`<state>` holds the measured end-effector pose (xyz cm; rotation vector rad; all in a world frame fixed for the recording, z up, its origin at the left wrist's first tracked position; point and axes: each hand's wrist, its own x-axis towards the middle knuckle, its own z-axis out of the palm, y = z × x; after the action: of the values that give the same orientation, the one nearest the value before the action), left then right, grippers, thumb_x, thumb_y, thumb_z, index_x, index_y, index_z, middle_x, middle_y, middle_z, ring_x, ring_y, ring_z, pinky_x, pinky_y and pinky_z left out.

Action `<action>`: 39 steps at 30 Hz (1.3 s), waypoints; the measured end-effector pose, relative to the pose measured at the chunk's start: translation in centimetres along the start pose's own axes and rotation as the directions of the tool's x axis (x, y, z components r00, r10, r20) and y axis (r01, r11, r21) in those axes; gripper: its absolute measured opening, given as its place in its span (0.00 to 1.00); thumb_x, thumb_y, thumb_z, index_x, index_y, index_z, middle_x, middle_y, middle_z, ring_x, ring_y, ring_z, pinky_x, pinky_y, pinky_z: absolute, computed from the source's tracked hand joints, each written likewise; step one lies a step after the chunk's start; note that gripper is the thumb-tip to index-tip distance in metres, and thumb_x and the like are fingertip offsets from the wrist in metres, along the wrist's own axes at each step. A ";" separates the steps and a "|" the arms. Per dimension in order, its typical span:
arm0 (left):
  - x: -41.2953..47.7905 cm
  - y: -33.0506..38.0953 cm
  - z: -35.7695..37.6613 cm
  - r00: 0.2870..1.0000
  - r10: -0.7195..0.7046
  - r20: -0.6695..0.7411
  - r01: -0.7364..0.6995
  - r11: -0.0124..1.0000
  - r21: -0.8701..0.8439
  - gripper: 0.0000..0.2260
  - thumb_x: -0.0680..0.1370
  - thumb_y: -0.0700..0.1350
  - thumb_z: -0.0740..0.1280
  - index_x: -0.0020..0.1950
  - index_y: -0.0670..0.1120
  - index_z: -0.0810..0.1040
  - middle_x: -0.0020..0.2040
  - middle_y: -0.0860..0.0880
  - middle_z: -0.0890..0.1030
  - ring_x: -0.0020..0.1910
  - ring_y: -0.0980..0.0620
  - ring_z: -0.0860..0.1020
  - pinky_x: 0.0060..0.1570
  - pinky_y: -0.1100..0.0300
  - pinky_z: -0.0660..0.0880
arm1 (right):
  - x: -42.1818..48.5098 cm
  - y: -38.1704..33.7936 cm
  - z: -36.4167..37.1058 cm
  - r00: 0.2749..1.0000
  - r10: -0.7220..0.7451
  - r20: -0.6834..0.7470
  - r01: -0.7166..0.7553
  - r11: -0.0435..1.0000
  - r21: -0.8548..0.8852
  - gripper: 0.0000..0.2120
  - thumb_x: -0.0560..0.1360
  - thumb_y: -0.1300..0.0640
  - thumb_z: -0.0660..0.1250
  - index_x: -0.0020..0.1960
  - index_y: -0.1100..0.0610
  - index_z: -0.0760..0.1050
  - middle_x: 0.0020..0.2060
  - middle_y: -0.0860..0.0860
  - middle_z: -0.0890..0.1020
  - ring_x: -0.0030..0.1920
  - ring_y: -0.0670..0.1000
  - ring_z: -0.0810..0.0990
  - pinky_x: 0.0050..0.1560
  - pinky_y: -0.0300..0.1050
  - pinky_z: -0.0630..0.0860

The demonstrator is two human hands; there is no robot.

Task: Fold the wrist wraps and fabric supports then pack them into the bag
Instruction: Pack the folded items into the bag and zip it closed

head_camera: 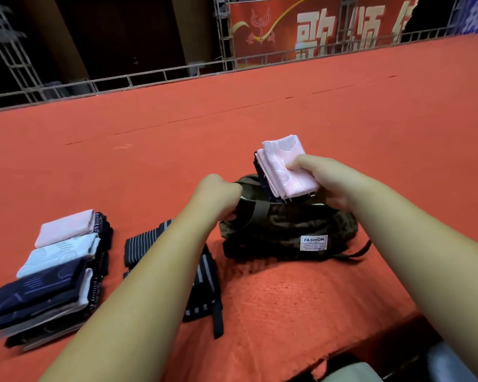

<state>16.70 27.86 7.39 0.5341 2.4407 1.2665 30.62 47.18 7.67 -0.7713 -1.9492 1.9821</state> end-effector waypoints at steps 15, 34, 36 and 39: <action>1.2 1.3 2.1 0.952 0.178 0.249 -0.306 0.602 0.738 0.17 0.78 0.43 0.73 0.67 0.46 0.82 0.61 0.44 0.85 0.58 0.40 0.83 0.53 0.53 0.79 | -2.6 2.6 -0.1 0.944 0.290 0.155 -0.222 0.910 -0.349 0.15 0.79 0.53 0.73 0.59 0.62 0.85 0.51 0.61 0.89 0.49 0.60 0.86 0.57 0.54 0.81; 2.8 -0.2 0.1 0.940 0.197 -0.280 -0.239 0.963 -0.127 0.08 0.82 0.50 0.64 0.46 0.54 0.81 0.42 0.49 0.85 0.43 0.42 0.84 0.50 0.38 0.84 | 3.7 4.3 5.3 0.974 0.222 0.039 -0.205 0.943 -0.263 0.22 0.79 0.54 0.75 0.66 0.67 0.79 0.53 0.59 0.88 0.53 0.57 0.87 0.61 0.52 0.82; 2.9 -0.3 0.1 0.947 0.183 -0.265 -0.231 0.959 -0.164 0.07 0.80 0.50 0.63 0.46 0.55 0.81 0.43 0.48 0.86 0.45 0.40 0.86 0.49 0.37 0.85 | 3.6 4.2 6.4 0.988 0.156 -0.011 -0.146 0.896 -0.419 0.18 0.81 0.50 0.73 0.62 0.63 0.79 0.50 0.55 0.85 0.46 0.53 0.83 0.46 0.44 0.77; 3.0 -0.3 0.3 0.945 0.182 -0.270 -0.230 0.961 -0.156 0.07 0.82 0.49 0.64 0.48 0.54 0.81 0.45 0.48 0.85 0.47 0.39 0.86 0.49 0.37 0.85 | 3.4 4.2 7.7 0.989 0.133 -0.058 -0.139 0.759 -0.636 0.18 0.86 0.50 0.63 0.70 0.62 0.75 0.67 0.59 0.80 0.62 0.59 0.80 0.57 0.48 0.74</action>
<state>14.16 29.28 6.60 0.6236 2.4812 1.7270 24.42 42.17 2.63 -1.0921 -2.6670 1.3316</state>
